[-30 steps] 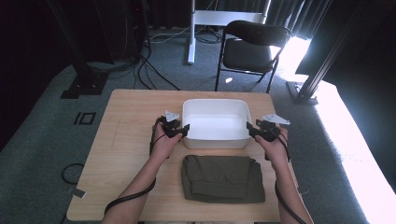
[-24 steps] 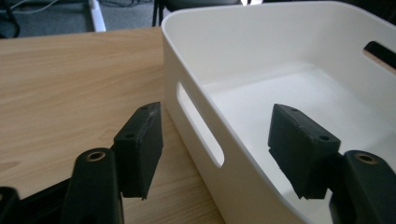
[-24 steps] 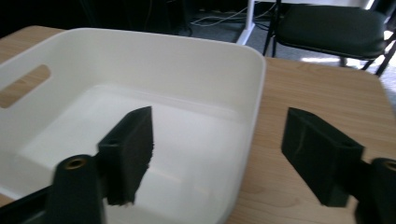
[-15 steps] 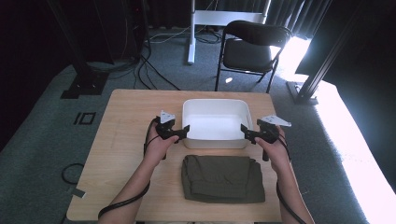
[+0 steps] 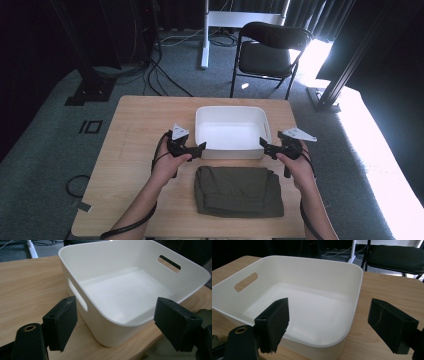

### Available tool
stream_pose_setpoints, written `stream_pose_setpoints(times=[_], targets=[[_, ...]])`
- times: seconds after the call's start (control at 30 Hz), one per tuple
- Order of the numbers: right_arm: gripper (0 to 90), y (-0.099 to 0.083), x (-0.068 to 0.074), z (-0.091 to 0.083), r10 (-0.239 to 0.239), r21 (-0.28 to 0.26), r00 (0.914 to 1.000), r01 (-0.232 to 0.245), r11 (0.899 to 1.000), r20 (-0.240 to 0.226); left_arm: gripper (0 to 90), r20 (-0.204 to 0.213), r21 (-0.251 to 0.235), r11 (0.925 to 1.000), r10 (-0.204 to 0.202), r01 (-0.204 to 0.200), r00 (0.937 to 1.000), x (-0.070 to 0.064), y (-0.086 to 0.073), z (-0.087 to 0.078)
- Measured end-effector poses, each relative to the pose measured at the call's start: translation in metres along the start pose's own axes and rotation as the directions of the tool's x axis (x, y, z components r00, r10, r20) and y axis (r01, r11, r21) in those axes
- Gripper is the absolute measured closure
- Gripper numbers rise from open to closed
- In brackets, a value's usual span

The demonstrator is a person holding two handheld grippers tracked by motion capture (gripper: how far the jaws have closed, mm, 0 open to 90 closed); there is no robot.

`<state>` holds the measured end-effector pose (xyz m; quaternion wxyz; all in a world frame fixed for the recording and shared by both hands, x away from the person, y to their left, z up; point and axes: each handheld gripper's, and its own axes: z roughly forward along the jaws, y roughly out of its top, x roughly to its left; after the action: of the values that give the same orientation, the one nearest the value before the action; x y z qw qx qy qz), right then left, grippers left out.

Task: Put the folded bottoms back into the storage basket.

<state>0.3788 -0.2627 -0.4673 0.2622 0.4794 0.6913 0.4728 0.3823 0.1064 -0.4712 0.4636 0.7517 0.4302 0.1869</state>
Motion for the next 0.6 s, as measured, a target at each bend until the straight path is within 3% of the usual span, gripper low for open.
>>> stream_pose_setpoints(times=[0.2, 0.47, 0.6], targets=[[17.1, -0.007, 0.004, -0.009, -0.005, 0.004, 0.9995, 0.005, 1.0, -0.032, 18.8, 0.028, 0.02, 0.9994, 0.027, -0.027, 0.9992, -0.011, -0.006, -0.006], [15.8, -0.019, 0.006, -0.019, -0.006, 0.018, 0.9997, 0.006, 1.0, -0.023, 17.4, 0.046, 0.02, 0.9993, 0.03, -0.031, 0.9985, -0.02, -0.013, -0.013], [15.1, -0.03, 0.006, -0.027, -0.005, 0.026, 0.9999, 0.006, 1.0, -0.011, 15.4, 0.054, 0.042, 0.9976, 0.052, -0.054, 0.9972, -0.026, -0.02, -0.014]])
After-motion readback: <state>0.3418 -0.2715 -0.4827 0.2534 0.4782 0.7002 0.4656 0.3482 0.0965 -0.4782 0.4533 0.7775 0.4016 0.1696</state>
